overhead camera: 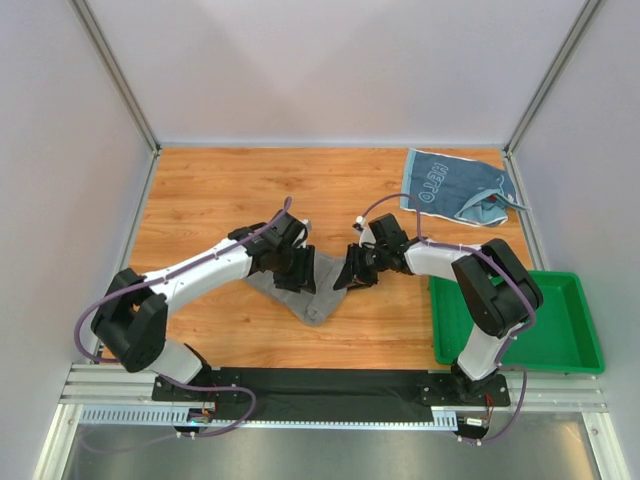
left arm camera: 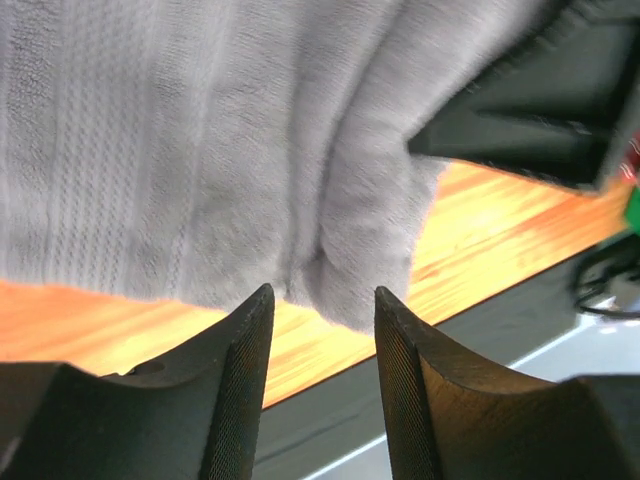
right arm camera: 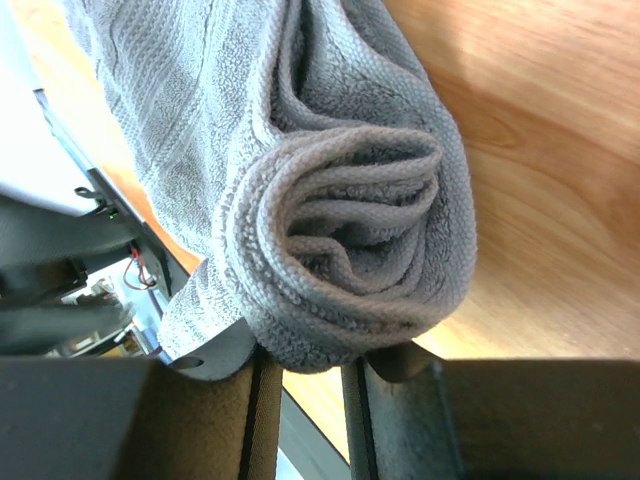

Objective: Roll the towels

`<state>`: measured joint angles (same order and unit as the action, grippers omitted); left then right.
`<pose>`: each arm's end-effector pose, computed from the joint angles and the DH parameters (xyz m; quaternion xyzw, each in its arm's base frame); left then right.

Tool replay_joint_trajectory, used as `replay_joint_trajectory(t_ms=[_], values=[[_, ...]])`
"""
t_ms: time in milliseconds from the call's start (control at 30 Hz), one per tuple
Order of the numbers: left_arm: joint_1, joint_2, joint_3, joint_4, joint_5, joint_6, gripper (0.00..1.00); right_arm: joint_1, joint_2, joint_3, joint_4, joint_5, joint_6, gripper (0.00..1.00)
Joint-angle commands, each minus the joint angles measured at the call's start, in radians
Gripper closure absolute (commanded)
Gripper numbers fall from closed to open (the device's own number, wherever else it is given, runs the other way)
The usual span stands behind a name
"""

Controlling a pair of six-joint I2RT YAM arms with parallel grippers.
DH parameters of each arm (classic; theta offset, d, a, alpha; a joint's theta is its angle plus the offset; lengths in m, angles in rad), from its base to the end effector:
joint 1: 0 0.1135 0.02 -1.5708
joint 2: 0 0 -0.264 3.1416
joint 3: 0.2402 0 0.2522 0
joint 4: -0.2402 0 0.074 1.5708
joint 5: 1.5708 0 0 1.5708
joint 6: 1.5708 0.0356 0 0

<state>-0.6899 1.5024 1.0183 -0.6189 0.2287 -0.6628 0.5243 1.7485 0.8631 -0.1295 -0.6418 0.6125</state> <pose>0.2229 -0.1944 0.2190 0.0395 0.9660 -0.2307 0.1101 0.2683 0.1798 0.1346 -0.0462 0.9155 0.3958 0.0562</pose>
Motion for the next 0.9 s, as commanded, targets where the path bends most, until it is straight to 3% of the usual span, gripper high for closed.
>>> replay_joint_trajectory(t_ms=[0,333,500,867], values=[[-0.083,-0.091,0.034,-0.059,-0.222,0.08,0.49,0.032,-0.015,0.063,-0.113,0.088,-0.036,0.8],[-0.347,-0.07,0.043,0.013,-0.339,0.083,0.48,0.048,-0.004,0.139,-0.205,0.114,-0.049,0.8],[-0.364,0.042,0.054,0.021,-0.328,0.055,0.48,0.048,-0.006,0.14,-0.213,0.111,-0.053,0.8],[-0.364,0.111,-0.012,0.033,-0.482,0.074,0.43,0.051,0.009,0.157,-0.226,0.094,-0.066,0.8]])
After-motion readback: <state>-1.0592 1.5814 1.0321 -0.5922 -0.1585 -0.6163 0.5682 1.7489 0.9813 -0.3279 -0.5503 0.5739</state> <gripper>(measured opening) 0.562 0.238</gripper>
